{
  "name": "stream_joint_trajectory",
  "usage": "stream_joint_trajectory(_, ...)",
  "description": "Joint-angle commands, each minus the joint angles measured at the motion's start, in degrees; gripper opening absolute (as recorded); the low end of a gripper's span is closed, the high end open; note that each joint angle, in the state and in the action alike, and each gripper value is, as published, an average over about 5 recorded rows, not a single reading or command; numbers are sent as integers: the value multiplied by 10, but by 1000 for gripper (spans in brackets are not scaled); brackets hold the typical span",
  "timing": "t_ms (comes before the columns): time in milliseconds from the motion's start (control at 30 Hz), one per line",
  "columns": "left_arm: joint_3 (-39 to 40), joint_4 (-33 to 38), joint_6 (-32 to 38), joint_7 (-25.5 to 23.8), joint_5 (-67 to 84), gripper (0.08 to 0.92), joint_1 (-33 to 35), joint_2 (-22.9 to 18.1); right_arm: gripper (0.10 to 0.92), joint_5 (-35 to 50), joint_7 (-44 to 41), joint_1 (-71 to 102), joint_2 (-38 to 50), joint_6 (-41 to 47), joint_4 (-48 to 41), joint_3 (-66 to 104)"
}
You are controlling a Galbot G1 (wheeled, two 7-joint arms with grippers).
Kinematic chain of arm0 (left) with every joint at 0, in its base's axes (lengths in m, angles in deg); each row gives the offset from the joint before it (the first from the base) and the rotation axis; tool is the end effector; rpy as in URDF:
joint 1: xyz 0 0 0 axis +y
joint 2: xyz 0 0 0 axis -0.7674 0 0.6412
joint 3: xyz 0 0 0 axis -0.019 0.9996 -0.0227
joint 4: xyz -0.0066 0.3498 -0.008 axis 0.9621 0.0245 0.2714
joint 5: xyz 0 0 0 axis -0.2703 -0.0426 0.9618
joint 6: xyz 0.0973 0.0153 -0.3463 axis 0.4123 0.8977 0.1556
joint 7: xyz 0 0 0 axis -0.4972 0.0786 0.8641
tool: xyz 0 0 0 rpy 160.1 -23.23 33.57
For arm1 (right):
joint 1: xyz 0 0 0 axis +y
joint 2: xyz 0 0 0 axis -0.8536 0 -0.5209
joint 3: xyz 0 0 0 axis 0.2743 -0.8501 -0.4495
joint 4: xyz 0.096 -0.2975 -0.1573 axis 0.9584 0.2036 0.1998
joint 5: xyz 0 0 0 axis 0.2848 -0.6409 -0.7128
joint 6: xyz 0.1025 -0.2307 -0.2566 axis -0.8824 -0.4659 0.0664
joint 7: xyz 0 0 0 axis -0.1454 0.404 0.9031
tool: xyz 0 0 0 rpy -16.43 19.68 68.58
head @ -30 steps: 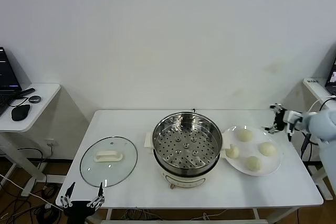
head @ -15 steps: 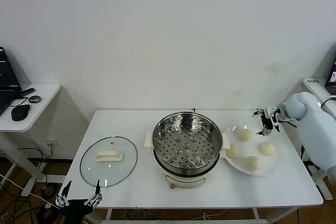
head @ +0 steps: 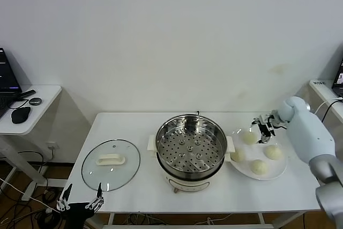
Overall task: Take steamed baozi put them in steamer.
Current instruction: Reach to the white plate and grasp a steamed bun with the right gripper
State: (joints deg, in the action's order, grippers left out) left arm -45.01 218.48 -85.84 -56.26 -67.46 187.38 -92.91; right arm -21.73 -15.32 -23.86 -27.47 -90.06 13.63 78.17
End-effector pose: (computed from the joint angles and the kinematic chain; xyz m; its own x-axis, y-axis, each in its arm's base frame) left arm 0.0975 0.0472 -0.2685 -0.9407 -0.1901 0.2811 -0.1341 0.9692 0.2066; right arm 0.5990 -0.2377 -0.2191 -0.3369 -0.1115 0.9349 -0.9268 -0.1358 -0.3502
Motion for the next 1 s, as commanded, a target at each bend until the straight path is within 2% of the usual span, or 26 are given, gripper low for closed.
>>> stream_joint_trajectory(33,0,7,0,-1,0,823,2,-1,823,-56,36,-18,-41,-19,-77,19)
stream_joint_trajectory(467,-1,13,2,-2,3,823,6,3,823,-120,56,-26,-63,-18,-125,53)
stream_joint_trajectory(1000,0,12,2,-1,4,823,4,5,820,-124,70,-28,-67,-3,-143,62)
